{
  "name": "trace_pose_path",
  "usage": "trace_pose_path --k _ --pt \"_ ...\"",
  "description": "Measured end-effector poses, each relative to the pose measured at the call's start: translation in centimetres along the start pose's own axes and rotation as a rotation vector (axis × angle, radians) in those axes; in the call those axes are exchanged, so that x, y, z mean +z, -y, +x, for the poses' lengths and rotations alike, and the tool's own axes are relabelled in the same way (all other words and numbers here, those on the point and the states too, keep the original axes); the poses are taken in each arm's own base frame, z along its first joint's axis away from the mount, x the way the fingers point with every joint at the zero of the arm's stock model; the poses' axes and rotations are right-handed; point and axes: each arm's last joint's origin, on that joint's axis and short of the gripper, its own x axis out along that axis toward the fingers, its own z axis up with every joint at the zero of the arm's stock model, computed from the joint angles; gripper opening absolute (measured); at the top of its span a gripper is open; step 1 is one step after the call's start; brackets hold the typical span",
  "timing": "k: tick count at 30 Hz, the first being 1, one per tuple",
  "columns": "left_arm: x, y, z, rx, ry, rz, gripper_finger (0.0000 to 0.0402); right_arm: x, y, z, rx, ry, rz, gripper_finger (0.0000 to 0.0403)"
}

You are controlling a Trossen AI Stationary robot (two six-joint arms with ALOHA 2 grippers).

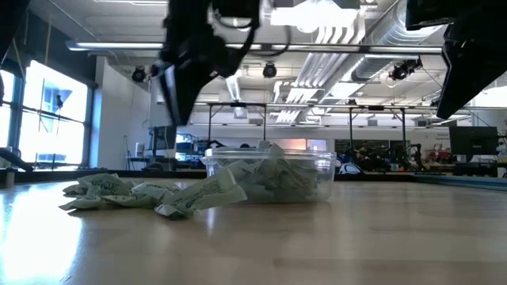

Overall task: Pick and place Stevia / Truvia into bins
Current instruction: Put the stevia packet into the transparent bin

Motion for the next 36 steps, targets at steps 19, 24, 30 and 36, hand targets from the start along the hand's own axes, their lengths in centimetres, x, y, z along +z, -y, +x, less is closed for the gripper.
trace_pose_path --k 19,24,30,36 --pt "-2.5 -5.3 8.1 -0.172 -0.098 -0.379 0.0235 1.9 0.6 1.2 -0.009 -0.011 0.033 0.0204" --pt "-2.3 -5.2 8.1 -0.184 -0.085 -0.382 0.0243 2.3 0.9 1.5 -0.008 -0.039 0.053 0.0204" --pt "-2.4 -5.6 6.1 -0.244 -0.025 -0.388 0.0243 2.4 0.9 1.6 -0.003 -0.054 0.059 0.0204" --pt "-2.3 -5.1 6.1 -0.256 0.004 -0.396 0.0243 2.4 0.9 1.6 -0.004 -0.051 0.062 0.0204"
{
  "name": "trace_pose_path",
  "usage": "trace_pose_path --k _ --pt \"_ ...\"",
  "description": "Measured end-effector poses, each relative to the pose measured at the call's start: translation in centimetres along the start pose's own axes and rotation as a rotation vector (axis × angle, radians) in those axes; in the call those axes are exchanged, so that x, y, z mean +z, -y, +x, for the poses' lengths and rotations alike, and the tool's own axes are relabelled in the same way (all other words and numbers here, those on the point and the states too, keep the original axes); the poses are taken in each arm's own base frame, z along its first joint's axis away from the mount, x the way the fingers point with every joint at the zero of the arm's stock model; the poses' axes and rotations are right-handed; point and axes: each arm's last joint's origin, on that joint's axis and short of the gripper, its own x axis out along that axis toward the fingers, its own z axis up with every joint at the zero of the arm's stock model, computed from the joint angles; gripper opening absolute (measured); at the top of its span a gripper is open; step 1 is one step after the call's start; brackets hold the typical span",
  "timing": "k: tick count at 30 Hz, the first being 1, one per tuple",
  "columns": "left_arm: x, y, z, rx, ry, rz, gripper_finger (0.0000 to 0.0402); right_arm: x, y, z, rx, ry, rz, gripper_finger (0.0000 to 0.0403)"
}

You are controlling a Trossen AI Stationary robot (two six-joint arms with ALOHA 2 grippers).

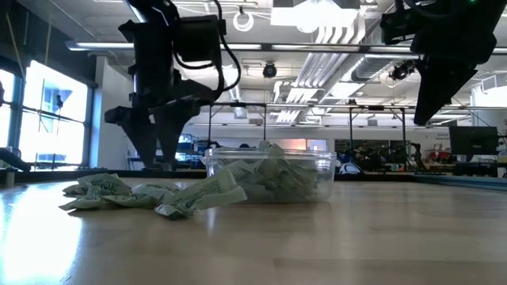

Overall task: Pick and place Stevia / Truvia into bins
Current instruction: Put the stevia packet into the transparent bin

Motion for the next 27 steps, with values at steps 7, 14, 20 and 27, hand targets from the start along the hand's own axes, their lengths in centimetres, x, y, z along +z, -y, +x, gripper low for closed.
trace_pose_path --k 7,14,20,27 --pt "-0.7 0.9 2.2 0.017 -0.053 0.03 0.0243 0.2 0.1 0.1 -0.004 0.009 0.01 0.0204" --pt "-1.5 -0.2 4.4 0.006 -0.125 0.038 0.0211 0.3 0.1 0.1 -0.007 0.012 0.002 0.0204" --pt "-0.8 -0.6 4.3 0.037 -0.092 0.148 0.0091 0.3 0.1 0.1 -0.007 0.013 -0.037 0.0204" --pt "1.2 0.5 2.6 -0.002 0.007 0.258 0.0034 -0.2 -0.4 -2.7 0.06 0.136 -0.034 0.0193"
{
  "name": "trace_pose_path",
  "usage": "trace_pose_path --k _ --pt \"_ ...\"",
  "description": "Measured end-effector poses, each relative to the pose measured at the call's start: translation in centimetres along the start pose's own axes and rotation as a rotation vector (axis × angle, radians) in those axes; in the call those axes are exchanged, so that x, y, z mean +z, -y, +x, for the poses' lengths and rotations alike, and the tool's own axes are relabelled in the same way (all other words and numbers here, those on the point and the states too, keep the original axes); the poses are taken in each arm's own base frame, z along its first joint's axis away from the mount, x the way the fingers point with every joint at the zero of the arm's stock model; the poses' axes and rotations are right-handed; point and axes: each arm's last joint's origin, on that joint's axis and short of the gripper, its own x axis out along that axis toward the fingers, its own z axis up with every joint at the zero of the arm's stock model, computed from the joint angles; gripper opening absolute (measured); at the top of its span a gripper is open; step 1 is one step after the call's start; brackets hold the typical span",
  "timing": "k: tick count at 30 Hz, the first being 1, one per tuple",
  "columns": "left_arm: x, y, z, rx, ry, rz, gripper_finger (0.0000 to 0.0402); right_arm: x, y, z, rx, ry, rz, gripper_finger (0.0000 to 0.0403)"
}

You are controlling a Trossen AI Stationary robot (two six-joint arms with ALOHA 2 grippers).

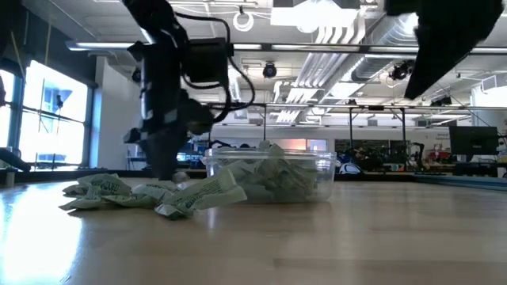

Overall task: Pick and place Stevia / Truvia into bins
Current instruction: Put the stevia packet into the transparent bin

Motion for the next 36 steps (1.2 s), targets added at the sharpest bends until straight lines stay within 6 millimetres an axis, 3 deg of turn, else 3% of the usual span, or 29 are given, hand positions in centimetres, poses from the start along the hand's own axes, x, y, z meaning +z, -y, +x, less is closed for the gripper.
trace_pose_path --k 5,10,13,21,26,31,34,36 --pt "0.5 4.0 -5.1 -0.203 0.117 0.138 0.0024 -2.0 -0.2 -1.8 0.096 -0.063 0.046 0.0173" --pt "0.3 7.8 -7.6 -0.286 0.247 0.289 0.0024 -4.8 -0.8 -1.7 0.123 -0.148 0.098 0.0156" --pt "0.4 8.6 -6.3 -0.288 0.24 0.298 0.0024 -5.7 -1.3 -1.4 0.169 -0.164 0.121 0.015" --pt "1.0 10.1 -1.2 -0.354 0.123 0.309 0.0024 -5.4 -2.0 -1.1 0.22 -0.122 0.119 0.0145" --pt "0.1 11.4 0.4 -0.368 0.105 0.342 0.0049 -4.9 -2.6 -1.1 0.284 -0.118 0.089 0.0149" --pt "-0.7 11.5 -0.3 -0.36 0.089 0.358 0.0119 -4.1 -3.8 -2.3 0.507 -0.31 0.059 0.0161" --pt "-0.7 11.5 -1.5 -0.384 0.098 0.329 0.0156 -3.8 -4.1 -4.3 0.55 -0.31 0.086 0.0163" --pt "-0.8 11.4 -2.1 -0.397 0.079 0.305 0.0175 -3.8 -4.1 -4.5 0.531 -0.266 0.093 0.0161"
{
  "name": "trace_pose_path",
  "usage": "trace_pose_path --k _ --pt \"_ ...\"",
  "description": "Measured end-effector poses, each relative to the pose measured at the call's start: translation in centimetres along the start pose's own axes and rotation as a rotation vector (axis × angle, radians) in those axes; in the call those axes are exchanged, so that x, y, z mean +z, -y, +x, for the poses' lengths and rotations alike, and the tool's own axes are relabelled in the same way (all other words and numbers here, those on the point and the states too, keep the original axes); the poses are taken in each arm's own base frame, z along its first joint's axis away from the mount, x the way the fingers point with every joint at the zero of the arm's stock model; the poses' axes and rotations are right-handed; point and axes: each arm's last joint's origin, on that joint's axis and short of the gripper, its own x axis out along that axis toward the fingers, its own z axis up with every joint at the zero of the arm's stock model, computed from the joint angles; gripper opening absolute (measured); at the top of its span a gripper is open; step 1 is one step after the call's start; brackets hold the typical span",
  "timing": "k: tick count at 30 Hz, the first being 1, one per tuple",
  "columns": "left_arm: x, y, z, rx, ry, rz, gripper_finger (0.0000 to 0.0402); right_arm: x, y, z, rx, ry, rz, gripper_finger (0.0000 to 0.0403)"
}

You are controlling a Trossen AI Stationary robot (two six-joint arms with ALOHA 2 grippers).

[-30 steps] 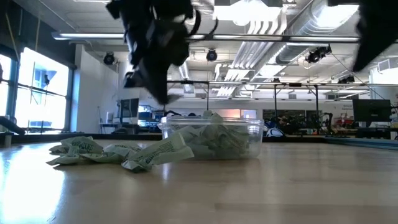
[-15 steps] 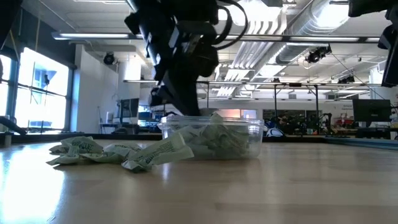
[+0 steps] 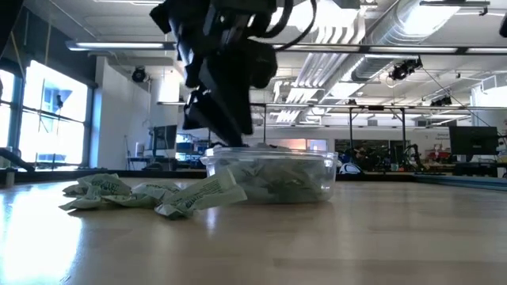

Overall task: Pick and place Stevia / Truvia into bins
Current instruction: Put the stevia packet into the transparent bin

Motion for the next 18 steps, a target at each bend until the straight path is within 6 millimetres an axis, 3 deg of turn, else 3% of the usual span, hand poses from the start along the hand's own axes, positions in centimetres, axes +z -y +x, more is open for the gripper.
trace_pose_path --k 6,10,14,18 --pt "-0.1 1.2 -3.5 0.001 -0.007 0.007 0.0208 1.1 1.5 1.6 -0.133 0.124 0.019 0.0159" --pt "-2.5 1.5 -5.5 0.215 -0.077 0.032 0.021 1.6 1.5 2.6 -0.146 0.11 -0.008 0.0162" --pt "-5.5 0.9 -6.1 0.449 -0.206 0.072 0.0211 2.0 1.4 3.7 -0.163 0.115 -0.049 0.0166" --pt "-7.9 -1.1 -5.1 0.541 -0.297 -0.004 0.0211 2.5 1.5 5.0 -0.196 0.105 -0.05 0.0164"
